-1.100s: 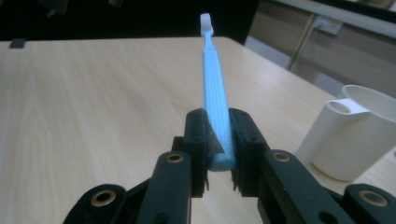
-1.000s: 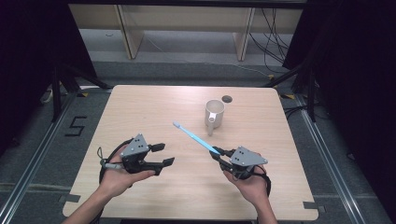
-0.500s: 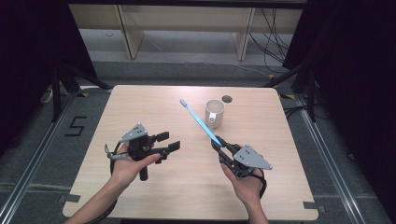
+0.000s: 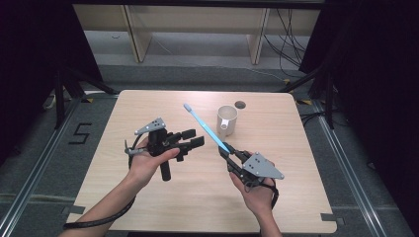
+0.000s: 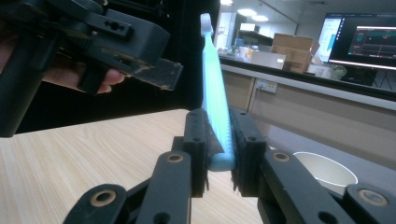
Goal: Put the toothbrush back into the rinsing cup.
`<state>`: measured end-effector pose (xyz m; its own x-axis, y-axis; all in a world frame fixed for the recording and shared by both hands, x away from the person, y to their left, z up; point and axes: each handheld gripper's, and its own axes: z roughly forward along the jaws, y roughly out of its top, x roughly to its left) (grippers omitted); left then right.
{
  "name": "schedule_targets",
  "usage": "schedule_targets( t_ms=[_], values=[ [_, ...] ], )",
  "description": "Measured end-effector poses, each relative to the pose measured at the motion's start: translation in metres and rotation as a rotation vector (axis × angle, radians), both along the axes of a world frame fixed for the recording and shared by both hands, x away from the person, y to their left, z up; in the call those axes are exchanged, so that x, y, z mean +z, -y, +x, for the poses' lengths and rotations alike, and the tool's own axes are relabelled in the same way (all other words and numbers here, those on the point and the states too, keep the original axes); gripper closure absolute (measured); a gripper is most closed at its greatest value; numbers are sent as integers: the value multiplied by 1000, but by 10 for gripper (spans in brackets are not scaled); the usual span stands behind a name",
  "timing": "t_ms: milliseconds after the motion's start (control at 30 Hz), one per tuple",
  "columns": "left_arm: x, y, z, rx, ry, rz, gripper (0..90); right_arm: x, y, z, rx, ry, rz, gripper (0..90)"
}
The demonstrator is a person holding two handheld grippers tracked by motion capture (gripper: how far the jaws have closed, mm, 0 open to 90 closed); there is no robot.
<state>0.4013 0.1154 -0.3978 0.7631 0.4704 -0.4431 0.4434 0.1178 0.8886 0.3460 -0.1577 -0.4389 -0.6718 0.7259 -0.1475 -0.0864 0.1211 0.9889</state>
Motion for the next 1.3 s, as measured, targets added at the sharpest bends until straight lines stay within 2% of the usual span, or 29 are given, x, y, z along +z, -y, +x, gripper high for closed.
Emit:
schedule_targets(
  t_ms=[33, 100, 233, 467, 567, 633, 700, 767, 800, 833, 1100, 1133, 1167, 1300],
  values=[
    [0, 1, 1, -1, -5, -9, 412, 0, 0, -1, 5, -14, 1, 790],
    [0, 3, 3, -5, -20, -28, 417, 1, 0, 0, 6, -5, 0, 790],
    [2, 6, 7, -6, -11, -44, 429, 1, -1, -1, 12, 0, 8, 790],
    [0, 9, 13, -5, -43, -86, 475, 1, -2, 0, 9, 4, 13, 790],
    [-1, 10, 13, -4, -43, -81, 490, 0, -2, 1, 16, 11, 5, 790],
    [-4, 11, 14, -10, -53, -89, 500, -1, -5, -2, 22, -40, 20, 790],
    [-4, 11, 14, -9, -59, -94, 514, -1, -5, -2, 21, -29, 27, 790],
    [-4, 12, 15, -13, -59, -103, 523, 1, -3, 0, 20, 2, 2, 790],
    [-4, 12, 15, -13, -59, -105, 525, 1, -4, 0, 12, 11, 12, 790],
    [-4, 12, 15, -13, -59, -105, 527, 0, -5, -2, 22, -15, 27, 790],
    [-5, 15, 18, -19, -76, -145, 556, 0, -6, -1, 27, -11, 33, 790],
    [-5, 15, 17, -20, -80, -151, 564, 0, -6, -1, 28, -12, 35, 790],
    [-5, 16, 17, -24, -81, -157, 574, 1, -5, 0, 22, 6, 14, 790],
    [-4, 17, 17, -22, -68, -161, 639, 1, -5, -1, 27, 4, 15, 790]
  ],
)
